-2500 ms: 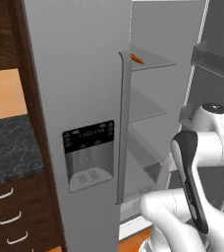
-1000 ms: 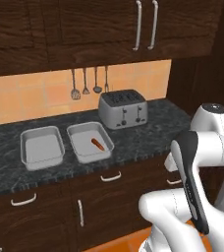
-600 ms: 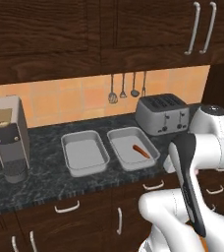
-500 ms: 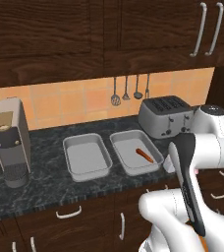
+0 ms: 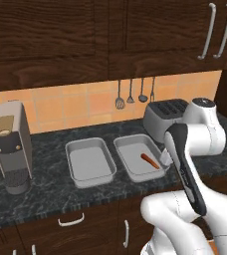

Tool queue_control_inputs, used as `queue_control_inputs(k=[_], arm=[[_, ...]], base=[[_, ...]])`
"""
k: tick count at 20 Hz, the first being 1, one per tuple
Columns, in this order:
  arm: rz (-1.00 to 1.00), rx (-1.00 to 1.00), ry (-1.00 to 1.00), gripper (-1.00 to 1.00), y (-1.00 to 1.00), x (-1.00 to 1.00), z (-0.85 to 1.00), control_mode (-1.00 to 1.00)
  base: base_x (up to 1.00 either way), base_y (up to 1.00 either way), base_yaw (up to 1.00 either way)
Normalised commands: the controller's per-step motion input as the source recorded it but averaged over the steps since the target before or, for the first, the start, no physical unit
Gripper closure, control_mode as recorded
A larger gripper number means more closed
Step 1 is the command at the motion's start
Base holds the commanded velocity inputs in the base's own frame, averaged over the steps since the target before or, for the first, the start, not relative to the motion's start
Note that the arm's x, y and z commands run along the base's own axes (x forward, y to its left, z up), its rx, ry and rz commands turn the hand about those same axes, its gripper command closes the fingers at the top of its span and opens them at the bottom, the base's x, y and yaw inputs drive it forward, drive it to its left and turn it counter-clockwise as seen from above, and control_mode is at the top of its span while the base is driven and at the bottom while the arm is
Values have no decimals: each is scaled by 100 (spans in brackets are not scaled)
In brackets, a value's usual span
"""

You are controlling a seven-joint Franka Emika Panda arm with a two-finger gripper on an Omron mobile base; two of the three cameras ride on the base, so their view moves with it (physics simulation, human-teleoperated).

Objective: Place one carrot and one steak in each tupperware on the nearby counter, to pack two identical lunches.

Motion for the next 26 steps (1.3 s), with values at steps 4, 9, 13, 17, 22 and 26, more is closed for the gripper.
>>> queue_control_inputs(k=[4,9,13,17,22,26], arm=[[12,0,0,100,6,100,-29,-100],[2,0,6,100,21,100,-54,-100],[7,-2,22,100,38,100,-76,-100],[3,-5,26,100,45,72,-48,-100],[0,-1,4,100,10,43,-1,-100],[0,0,6,100,0,29,-41,-100]], base=[[0,0,0],[0,0,0],[0,0,0],[0,0,0],[0,0,0],[0,0,0]])
